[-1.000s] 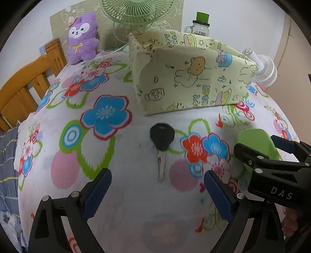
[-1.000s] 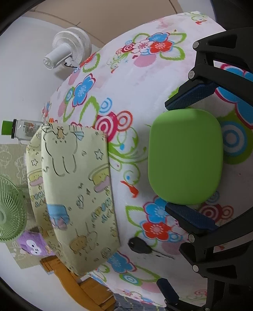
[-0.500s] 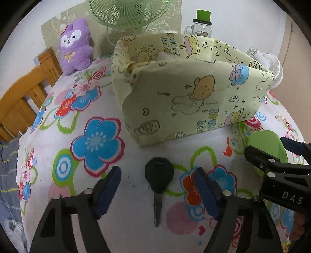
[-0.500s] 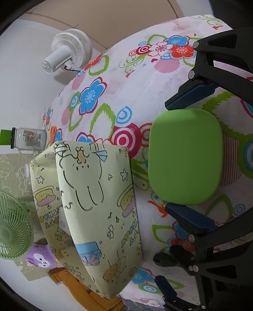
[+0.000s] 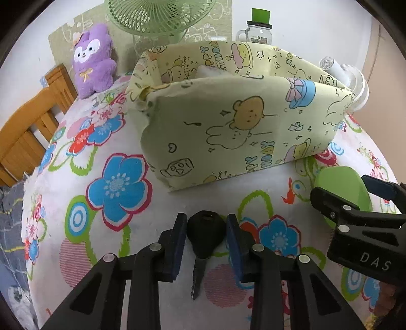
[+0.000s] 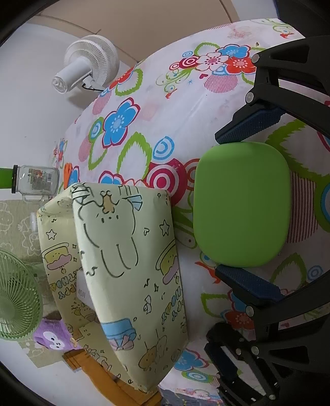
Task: Organize rigid objects
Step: 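Lift the key and green case and carry both over the fabric box, then open the left gripper to drop the key into the box while the right gripper holds the case, then lower the green case into the box and open the right gripper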
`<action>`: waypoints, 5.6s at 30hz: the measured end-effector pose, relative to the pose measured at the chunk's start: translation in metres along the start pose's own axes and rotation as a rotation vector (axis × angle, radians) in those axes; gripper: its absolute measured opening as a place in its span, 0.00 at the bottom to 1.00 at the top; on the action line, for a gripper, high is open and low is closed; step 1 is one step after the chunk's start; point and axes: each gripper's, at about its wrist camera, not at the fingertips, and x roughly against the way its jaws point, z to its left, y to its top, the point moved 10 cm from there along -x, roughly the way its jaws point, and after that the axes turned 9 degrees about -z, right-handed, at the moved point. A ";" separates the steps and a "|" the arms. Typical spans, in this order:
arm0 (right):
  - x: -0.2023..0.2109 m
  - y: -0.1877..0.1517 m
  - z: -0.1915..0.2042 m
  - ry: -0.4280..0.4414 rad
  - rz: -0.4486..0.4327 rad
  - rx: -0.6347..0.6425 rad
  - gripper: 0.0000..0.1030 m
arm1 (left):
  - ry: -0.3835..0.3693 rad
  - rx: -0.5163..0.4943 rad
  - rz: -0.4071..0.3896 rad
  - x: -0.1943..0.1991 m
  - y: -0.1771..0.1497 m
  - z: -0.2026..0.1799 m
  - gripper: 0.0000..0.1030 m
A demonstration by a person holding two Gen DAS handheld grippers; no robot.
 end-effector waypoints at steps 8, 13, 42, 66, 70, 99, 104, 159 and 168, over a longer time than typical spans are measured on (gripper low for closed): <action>0.017 0.004 0.005 0.013 -0.028 0.007 0.92 | -0.019 -0.004 -0.018 0.019 0.002 -0.007 0.31; 0.031 0.010 0.007 0.019 -0.051 0.012 0.92 | -0.021 0.001 -0.045 0.035 0.009 -0.012 0.31; 0.118 0.071 0.012 0.043 -0.190 0.034 0.92 | 0.001 0.030 -0.181 0.117 0.066 -0.022 0.31; 0.163 0.124 0.009 0.072 -0.259 0.058 0.92 | 0.050 0.078 -0.230 0.157 0.116 -0.021 0.31; 0.164 0.133 0.008 0.077 -0.267 0.066 0.92 | 0.048 0.087 -0.229 0.156 0.122 -0.021 0.31; 0.108 0.187 0.017 0.098 -0.245 0.167 0.92 | 0.080 0.119 -0.179 0.093 0.169 -0.013 0.31; 0.093 0.193 0.021 0.104 -0.233 0.179 0.92 | 0.083 0.133 -0.163 0.076 0.173 -0.008 0.31; 0.004 0.157 0.070 0.180 -0.045 0.201 0.92 | 0.155 0.114 0.001 0.017 0.132 0.023 0.87; -0.008 0.142 0.074 0.168 -0.002 0.180 0.92 | 0.152 0.107 0.049 0.013 0.119 0.020 0.89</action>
